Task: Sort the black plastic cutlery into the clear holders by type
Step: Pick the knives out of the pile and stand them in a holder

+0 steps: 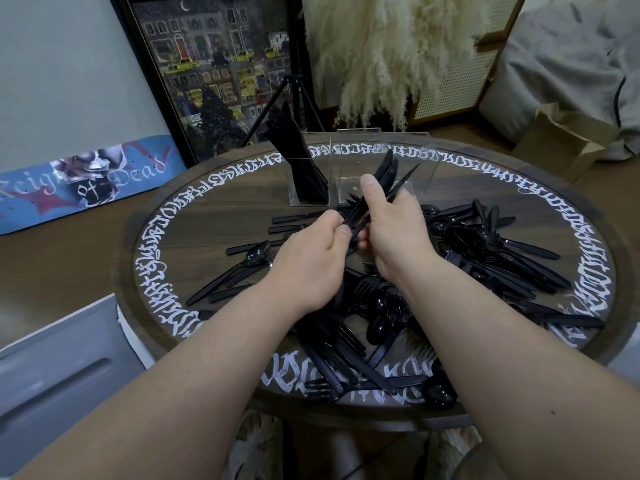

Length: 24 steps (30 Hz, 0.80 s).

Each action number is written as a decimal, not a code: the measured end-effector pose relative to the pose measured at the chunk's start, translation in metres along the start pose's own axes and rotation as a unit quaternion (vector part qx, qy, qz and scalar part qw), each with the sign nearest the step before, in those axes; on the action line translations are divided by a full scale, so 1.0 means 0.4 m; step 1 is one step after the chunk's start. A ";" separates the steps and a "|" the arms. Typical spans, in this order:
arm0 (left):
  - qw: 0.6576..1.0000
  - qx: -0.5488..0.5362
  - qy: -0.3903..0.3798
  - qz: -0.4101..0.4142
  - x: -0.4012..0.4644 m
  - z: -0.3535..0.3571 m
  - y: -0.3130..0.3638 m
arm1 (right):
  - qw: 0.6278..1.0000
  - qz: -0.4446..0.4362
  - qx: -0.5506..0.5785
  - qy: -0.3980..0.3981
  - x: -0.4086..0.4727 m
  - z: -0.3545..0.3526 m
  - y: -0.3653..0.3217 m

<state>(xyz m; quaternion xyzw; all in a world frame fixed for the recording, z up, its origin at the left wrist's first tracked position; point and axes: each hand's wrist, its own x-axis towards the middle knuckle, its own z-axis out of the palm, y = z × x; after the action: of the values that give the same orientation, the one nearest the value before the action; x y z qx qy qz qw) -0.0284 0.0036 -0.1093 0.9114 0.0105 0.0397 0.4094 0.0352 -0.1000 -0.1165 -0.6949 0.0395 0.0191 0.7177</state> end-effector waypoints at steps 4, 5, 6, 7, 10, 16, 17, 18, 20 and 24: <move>0.997 0.065 -0.043 0.024 -0.007 0.000 0.012 | 0.999 -0.010 -0.038 0.030 0.013 0.001 0.012; 0.995 0.086 -0.053 0.027 -0.006 -0.001 0.012 | 0.998 -0.014 -0.048 0.032 0.014 -0.001 0.014; 0.993 0.103 -0.058 0.030 -0.005 -0.001 0.011 | 0.998 -0.013 -0.049 0.029 0.014 -0.005 0.015; 0.991 0.115 -0.061 0.034 -0.003 -0.002 0.010 | 0.999 -0.011 -0.045 0.028 0.017 -0.009 0.019; 0.988 0.132 -0.064 0.043 0.000 -0.004 0.005 | 0.998 -0.009 -0.025 0.057 0.021 -0.017 0.012; 0.990 0.128 -0.039 0.050 -0.001 -0.005 -0.009 | 0.987 -0.059 -0.035 0.148 0.019 -0.039 -0.006; 0.991 0.122 -0.021 0.048 0.000 -0.007 -0.011 | 0.985 -0.069 -0.039 0.154 0.018 -0.041 -0.007; 0.992 0.119 -0.006 0.046 0.002 -0.009 -0.014 | 0.985 -0.072 -0.037 0.155 0.013 -0.043 -0.010; 0.991 0.126 0.012 0.044 0.005 -0.014 -0.015 | 0.984 -0.070 -0.034 0.161 0.010 -0.040 -0.010; 0.990 0.137 0.021 0.032 0.008 -0.023 -0.016 | 0.982 -0.064 -0.020 0.174 0.004 -0.027 -0.016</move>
<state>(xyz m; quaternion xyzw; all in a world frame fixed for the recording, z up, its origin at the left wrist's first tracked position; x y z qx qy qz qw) -0.0260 0.0149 -0.1078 0.9576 -0.0045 0.0704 0.2793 0.0372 -0.1110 -0.1104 -0.7030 0.1186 -0.1474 0.6855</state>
